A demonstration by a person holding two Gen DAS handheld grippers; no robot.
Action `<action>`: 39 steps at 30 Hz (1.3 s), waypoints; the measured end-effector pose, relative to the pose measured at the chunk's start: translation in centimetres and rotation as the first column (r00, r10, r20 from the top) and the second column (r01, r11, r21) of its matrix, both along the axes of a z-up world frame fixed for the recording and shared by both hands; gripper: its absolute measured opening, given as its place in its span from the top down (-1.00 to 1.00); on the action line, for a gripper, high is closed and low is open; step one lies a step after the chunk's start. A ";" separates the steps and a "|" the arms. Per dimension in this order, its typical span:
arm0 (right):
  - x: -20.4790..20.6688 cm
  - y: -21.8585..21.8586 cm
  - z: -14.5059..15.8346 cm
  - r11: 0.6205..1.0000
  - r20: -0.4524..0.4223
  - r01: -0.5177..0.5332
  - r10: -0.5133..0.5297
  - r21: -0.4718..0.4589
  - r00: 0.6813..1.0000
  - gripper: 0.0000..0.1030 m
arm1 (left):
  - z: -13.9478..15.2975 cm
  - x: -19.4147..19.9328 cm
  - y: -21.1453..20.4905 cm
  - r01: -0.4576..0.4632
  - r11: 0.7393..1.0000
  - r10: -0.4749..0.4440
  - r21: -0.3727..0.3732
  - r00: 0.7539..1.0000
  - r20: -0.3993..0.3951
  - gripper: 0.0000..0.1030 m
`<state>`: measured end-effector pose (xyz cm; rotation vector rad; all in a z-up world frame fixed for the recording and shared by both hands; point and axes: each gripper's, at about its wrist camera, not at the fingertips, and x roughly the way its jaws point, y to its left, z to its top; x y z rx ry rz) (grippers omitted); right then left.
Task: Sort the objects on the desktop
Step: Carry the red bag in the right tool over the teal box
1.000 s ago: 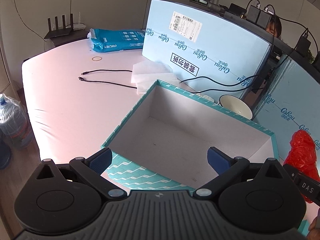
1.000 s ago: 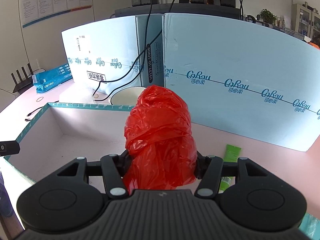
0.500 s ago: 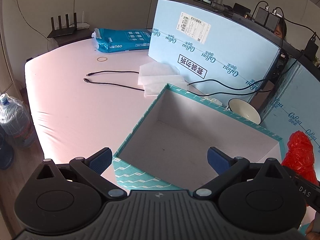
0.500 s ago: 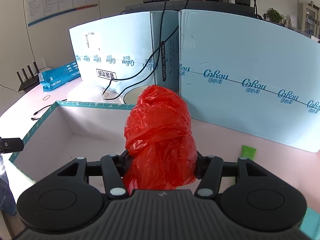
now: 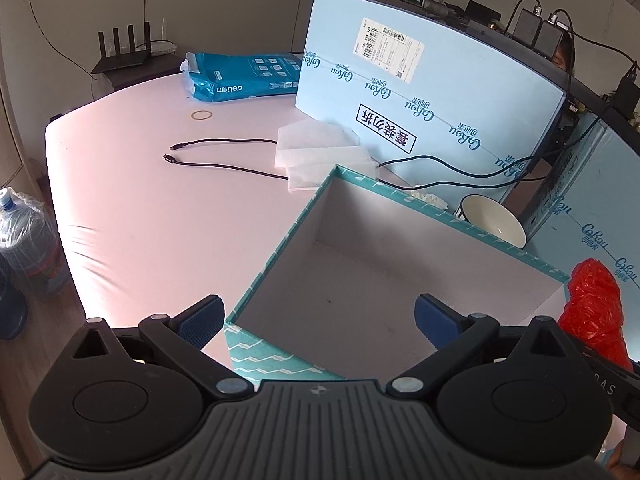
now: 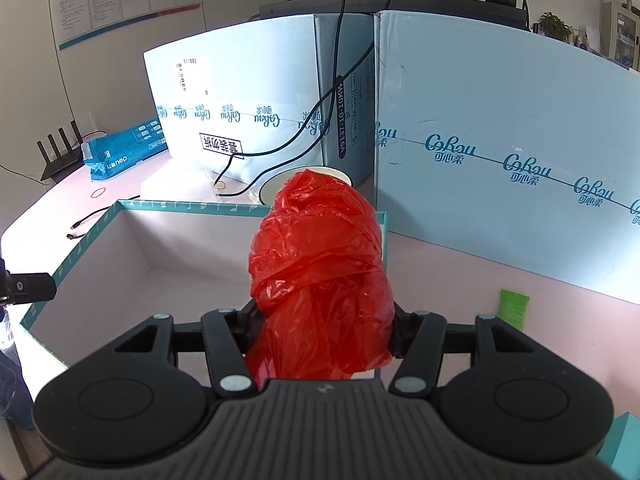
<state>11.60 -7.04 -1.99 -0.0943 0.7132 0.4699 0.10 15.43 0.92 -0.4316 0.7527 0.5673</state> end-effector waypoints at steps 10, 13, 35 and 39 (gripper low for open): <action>0.1 0.7 -0.5 1.000 -0.020 -0.020 0.020 0.005 1.000 -0.15 | -0.2 0.2 0.2 -0.007 1.000 0.007 -0.006 1.000 -0.012 -0.97; 0.1 1.0 -0.6 1.000 -0.023 -0.029 0.029 0.005 0.999 -0.15 | -0.2 0.2 0.3 -0.010 1.000 0.010 -0.004 1.000 -0.010 -0.97; -0.1 1.8 -1.8 0.999 -0.054 -0.035 0.035 -0.010 0.998 -0.15 | -0.4 0.0 0.6 -0.008 1.000 0.008 -0.018 1.000 -0.016 -0.97; 0.0 2.1 -2.3 0.999 -0.071 -0.034 0.033 -0.015 0.997 -0.15 | -0.5 0.1 0.7 -0.006 1.000 0.005 -0.020 1.000 -0.019 -0.97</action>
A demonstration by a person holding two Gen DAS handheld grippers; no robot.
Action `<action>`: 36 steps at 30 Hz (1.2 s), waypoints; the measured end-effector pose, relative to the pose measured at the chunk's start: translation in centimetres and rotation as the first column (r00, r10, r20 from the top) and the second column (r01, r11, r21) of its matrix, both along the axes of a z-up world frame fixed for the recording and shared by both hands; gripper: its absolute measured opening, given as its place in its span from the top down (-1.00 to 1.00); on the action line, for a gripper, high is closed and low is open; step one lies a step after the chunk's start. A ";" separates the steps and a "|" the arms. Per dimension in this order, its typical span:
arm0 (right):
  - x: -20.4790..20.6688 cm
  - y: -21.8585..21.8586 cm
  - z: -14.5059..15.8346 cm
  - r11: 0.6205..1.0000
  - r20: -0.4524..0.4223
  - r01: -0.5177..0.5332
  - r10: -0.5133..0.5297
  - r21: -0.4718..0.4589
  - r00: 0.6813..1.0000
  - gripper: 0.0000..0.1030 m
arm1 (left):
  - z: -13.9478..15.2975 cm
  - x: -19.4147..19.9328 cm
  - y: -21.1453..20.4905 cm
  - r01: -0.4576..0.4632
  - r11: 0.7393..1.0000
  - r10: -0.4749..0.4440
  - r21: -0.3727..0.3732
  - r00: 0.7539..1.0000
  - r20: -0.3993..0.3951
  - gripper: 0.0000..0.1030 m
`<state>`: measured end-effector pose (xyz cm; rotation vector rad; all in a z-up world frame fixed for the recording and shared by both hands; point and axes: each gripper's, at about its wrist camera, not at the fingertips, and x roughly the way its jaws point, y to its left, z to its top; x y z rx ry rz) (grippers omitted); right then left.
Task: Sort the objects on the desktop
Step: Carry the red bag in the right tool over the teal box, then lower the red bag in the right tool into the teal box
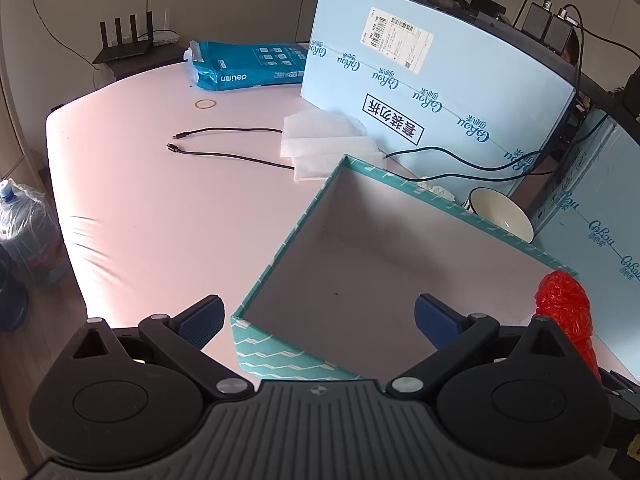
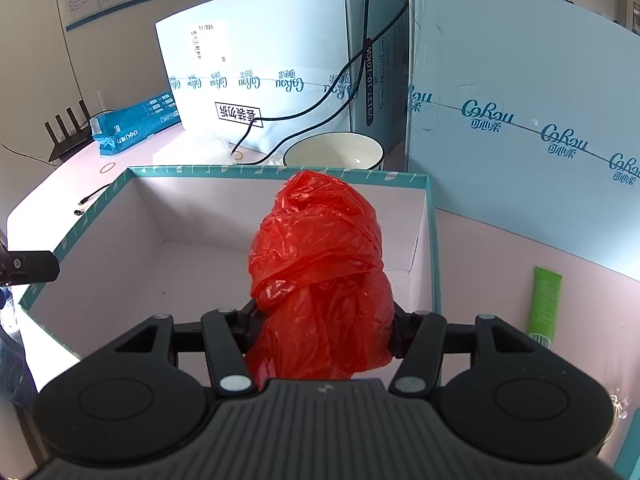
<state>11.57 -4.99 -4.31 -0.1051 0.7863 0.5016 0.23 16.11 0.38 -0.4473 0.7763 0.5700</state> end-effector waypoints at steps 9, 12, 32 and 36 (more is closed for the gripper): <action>0.2 0.4 -0.4 1.000 -0.006 0.001 -0.001 -0.005 1.000 -0.15 | -0.1 0.2 0.4 0.000 1.000 0.000 0.002 1.000 -0.002 -0.97; 0.3 0.5 -0.5 1.000 -0.006 0.001 -0.001 -0.004 1.000 -0.15 | -0.2 0.4 0.5 0.002 1.000 -0.002 0.002 1.000 -0.006 -0.97; -0.2 2.3 -0.4 0.999 0.002 0.031 -0.031 0.010 1.000 -0.16 | -0.4 1.0 2.1 0.069 0.998 -0.069 0.004 0.998 0.003 -0.97; -0.6 2.7 -0.5 0.999 0.010 0.049 -0.049 0.018 0.999 -0.16 | -0.5 1.1 2.6 0.082 0.997 -0.082 0.002 0.997 0.011 -0.97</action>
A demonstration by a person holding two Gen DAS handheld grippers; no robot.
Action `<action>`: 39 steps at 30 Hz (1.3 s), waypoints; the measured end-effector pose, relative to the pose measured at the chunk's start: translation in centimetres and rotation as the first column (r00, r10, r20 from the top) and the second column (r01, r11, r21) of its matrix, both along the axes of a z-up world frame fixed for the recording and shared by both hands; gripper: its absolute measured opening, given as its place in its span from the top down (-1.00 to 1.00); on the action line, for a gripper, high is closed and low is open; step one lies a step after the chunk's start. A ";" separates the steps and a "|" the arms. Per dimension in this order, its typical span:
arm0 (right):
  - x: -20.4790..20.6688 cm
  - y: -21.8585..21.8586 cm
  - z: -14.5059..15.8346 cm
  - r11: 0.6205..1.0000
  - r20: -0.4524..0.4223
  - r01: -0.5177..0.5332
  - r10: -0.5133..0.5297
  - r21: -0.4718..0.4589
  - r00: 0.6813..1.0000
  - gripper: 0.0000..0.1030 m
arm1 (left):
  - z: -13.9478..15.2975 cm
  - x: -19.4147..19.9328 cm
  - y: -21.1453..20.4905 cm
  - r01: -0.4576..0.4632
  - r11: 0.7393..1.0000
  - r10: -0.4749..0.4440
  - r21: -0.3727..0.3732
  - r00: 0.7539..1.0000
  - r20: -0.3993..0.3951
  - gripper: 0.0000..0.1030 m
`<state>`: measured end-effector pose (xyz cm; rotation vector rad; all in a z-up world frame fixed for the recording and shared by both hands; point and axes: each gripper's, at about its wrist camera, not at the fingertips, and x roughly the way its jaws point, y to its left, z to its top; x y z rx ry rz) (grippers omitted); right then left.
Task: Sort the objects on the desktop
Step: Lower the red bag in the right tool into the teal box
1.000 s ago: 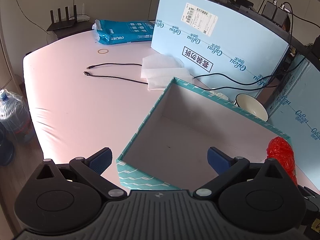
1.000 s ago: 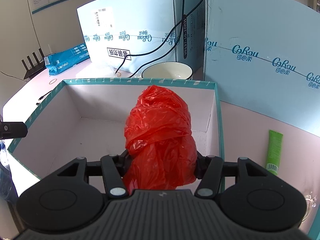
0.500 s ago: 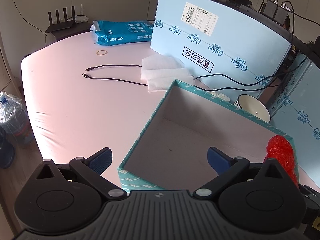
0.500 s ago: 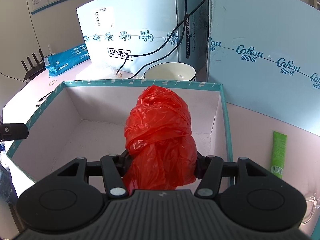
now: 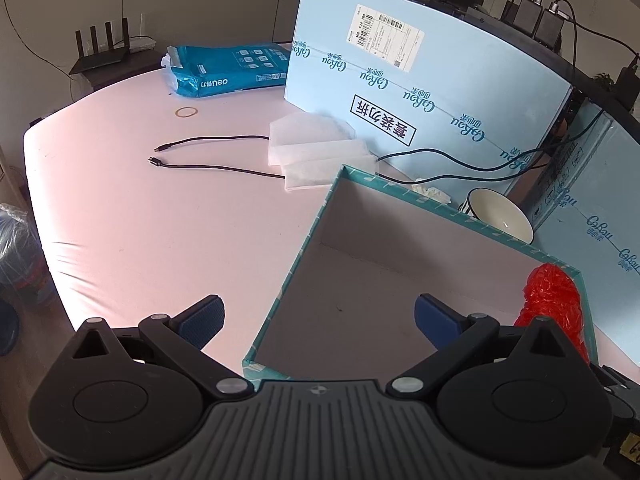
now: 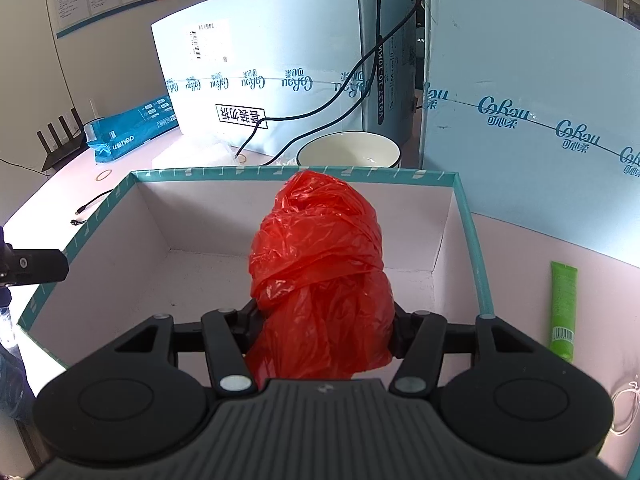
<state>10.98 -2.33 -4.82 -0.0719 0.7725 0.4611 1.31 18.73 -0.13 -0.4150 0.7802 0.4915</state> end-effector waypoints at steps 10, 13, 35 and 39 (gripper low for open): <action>-0.6 0.8 -0.3 1.000 0.005 0.029 -0.029 0.009 1.000 -0.16 | -0.3 0.5 0.3 0.055 0.998 -0.055 0.001 0.998 0.006 -0.97; -0.6 0.9 -0.5 0.999 -0.001 0.037 -0.037 0.015 0.999 -0.16 | -0.4 0.7 0.3 0.063 0.998 -0.063 0.002 0.998 0.007 -0.97; 0.0 1.3 -1.1 0.999 -0.020 0.033 -0.033 0.035 0.999 -0.16 | -0.6 1.5 0.2 0.063 0.998 -0.063 -0.004 0.998 -0.002 -0.97; 0.0 1.3 -1.2 0.998 -0.028 0.037 -0.036 0.041 0.999 -0.16 | -0.7 1.8 0.1 0.067 0.998 -0.067 -0.003 0.998 -0.008 -0.97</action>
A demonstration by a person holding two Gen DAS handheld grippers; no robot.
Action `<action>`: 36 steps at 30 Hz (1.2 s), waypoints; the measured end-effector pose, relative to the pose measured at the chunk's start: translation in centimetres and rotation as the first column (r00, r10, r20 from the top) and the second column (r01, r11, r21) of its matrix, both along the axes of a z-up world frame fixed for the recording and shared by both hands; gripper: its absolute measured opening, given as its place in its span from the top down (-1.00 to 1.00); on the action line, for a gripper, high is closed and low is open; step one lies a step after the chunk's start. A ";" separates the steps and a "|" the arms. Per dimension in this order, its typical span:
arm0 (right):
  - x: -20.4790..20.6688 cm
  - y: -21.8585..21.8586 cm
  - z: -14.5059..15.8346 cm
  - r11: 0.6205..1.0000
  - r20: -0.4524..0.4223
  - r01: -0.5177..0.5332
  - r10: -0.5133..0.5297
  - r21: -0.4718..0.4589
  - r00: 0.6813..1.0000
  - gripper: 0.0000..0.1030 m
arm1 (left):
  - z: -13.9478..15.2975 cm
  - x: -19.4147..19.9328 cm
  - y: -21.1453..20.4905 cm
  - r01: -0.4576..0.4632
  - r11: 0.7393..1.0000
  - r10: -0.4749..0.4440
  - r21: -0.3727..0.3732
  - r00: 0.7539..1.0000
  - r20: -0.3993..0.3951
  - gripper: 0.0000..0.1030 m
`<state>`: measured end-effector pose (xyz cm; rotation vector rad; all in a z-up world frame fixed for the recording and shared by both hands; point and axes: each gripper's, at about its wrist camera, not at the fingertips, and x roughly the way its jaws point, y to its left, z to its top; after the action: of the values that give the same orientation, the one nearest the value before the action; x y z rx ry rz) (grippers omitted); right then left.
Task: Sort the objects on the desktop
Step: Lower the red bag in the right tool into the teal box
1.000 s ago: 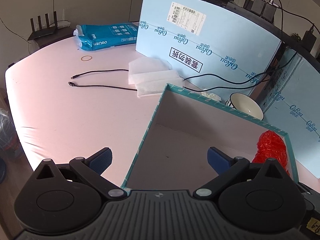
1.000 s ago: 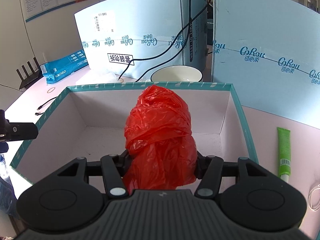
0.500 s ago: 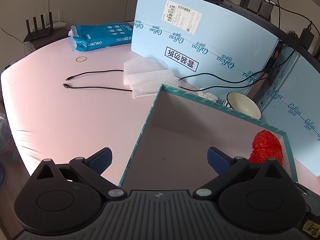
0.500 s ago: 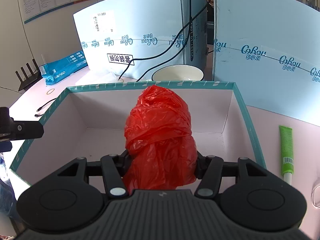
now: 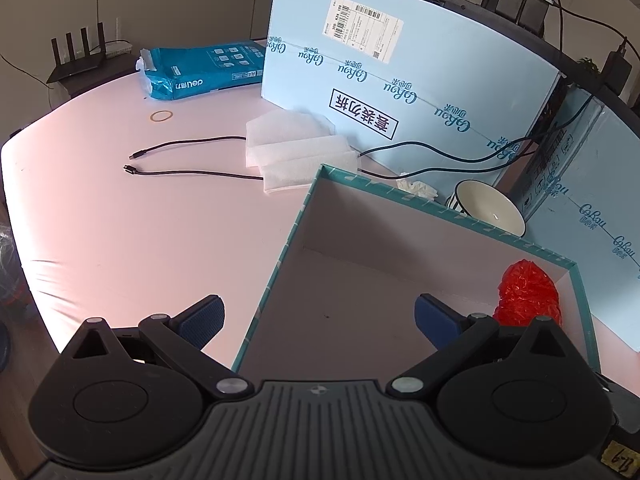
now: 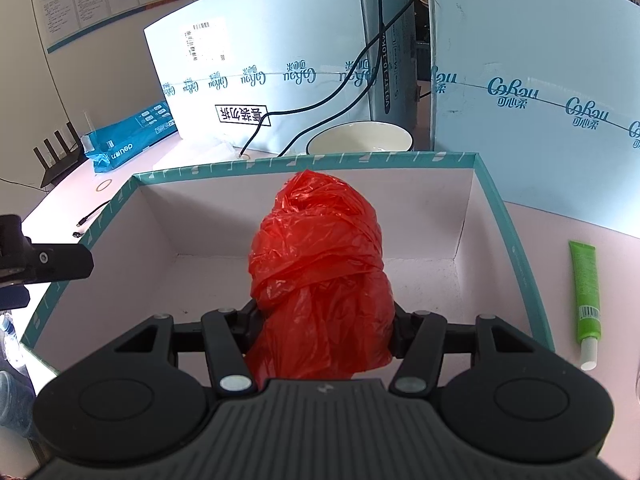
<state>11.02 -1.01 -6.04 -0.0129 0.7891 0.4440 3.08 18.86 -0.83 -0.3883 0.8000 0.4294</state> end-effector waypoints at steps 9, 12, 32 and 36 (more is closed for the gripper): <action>0.4 -0.3 -0.6 1.000 -0.030 0.027 -0.026 0.013 0.999 -0.16 | -0.3 0.6 0.0 0.008 1.000 -0.008 -0.006 1.000 -0.011 -0.97; 0.5 -0.3 -0.7 1.000 -0.036 0.028 -0.028 0.012 0.999 -0.16 | -0.4 0.8 0.0 0.012 1.000 -0.012 -0.008 1.000 -0.011 -0.97; 1.0 0.0 -1.3 0.999 -0.057 0.046 -0.046 0.007 0.997 -0.16 | -1.0 1.5 -0.2 0.026 1.000 -0.026 -0.004 0.999 -0.038 -0.97; 1.0 0.0 -1.3 0.999 -0.059 0.043 -0.042 0.007 0.997 -0.16 | -1.1 1.6 -0.3 0.027 1.000 -0.028 -0.004 0.999 -0.041 -0.97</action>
<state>12.02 -1.00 -7.39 0.0252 0.8440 0.4087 4.70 18.51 -1.91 -0.3722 0.8450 0.4114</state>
